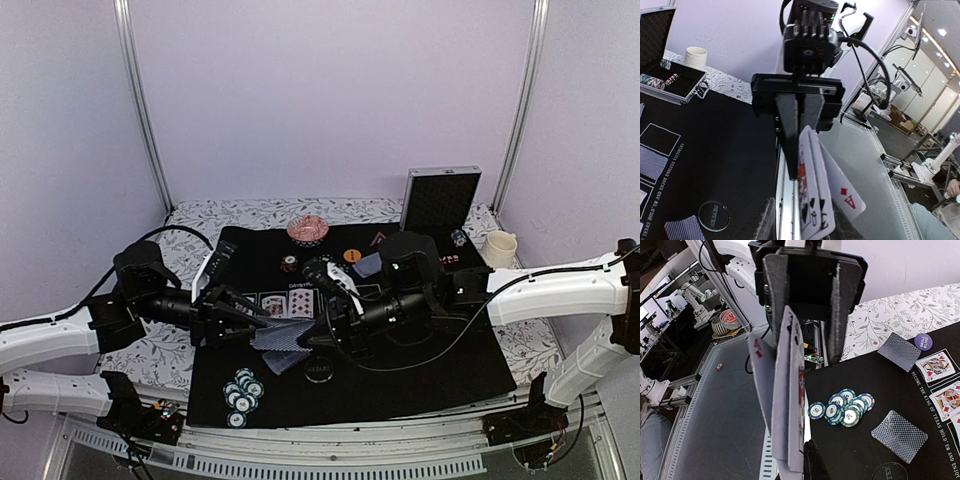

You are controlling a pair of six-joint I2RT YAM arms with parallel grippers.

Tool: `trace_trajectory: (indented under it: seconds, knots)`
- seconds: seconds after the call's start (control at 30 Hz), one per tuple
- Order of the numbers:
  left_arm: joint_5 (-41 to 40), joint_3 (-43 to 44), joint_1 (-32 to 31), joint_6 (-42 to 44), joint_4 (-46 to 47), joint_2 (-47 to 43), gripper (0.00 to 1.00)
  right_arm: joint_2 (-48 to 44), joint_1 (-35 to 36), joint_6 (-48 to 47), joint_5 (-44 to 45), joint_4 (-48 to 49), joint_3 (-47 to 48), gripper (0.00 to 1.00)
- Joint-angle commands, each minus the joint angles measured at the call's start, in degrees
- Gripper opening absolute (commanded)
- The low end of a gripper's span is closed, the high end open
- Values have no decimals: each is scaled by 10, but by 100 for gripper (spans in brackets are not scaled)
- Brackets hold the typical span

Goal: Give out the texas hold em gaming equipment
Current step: Pick up the poker card from the face-down deck piles.

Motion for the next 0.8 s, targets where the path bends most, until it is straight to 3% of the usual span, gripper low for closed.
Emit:
trace_trajectory:
  seconds: [0.0, 0.1, 0.13, 0.43, 0.77]
  knots:
    - [28, -14, -12, -9, 43, 8, 25, 11, -22, 24, 15, -6, 15, 3]
    - [24, -15, -21, -10, 48, 22, 3, 19, -28, 34, 12, -6, 18, 3]
    - [20, -16, -24, -13, 54, 25, 0, 21, -29, 35, 11, -7, 18, 3]
    - [-118, -27, -23, -9, 11, 30, 0, 10, -53, 60, 35, -16, -16, 9]
    - [-148, -36, -12, -22, 21, 42, 0, 9, -74, 83, 50, -16, -53, 9]
